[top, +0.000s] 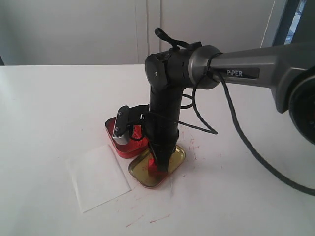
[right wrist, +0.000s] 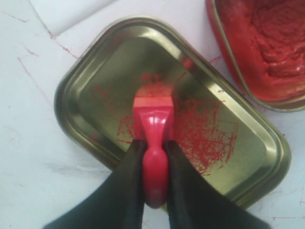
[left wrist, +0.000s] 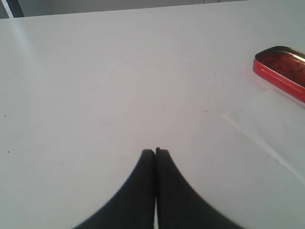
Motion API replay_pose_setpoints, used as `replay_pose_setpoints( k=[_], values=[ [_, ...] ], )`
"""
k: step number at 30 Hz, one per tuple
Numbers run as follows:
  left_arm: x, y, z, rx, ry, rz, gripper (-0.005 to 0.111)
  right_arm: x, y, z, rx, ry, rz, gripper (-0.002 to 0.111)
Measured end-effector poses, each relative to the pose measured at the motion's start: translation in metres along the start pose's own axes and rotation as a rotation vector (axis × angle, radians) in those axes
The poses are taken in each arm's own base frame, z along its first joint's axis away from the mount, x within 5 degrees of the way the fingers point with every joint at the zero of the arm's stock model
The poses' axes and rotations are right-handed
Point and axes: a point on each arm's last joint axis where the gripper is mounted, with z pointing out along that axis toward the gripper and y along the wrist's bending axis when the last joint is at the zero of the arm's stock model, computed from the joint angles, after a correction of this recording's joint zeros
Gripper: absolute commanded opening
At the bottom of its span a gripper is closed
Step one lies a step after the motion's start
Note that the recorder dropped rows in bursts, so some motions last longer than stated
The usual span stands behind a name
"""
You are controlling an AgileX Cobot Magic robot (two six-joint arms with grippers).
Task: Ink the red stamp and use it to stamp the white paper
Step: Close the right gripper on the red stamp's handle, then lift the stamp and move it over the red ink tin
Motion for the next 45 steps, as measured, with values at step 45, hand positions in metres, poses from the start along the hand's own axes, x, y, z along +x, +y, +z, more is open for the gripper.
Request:
replay_pose_setpoints(
  k=[45],
  values=[
    [0.0, 0.0, 0.0, 0.0, 0.0, 0.0, 0.0, -0.008, -0.013, -0.069, 0.225, -0.122, 0.38, 0.0]
  ],
)
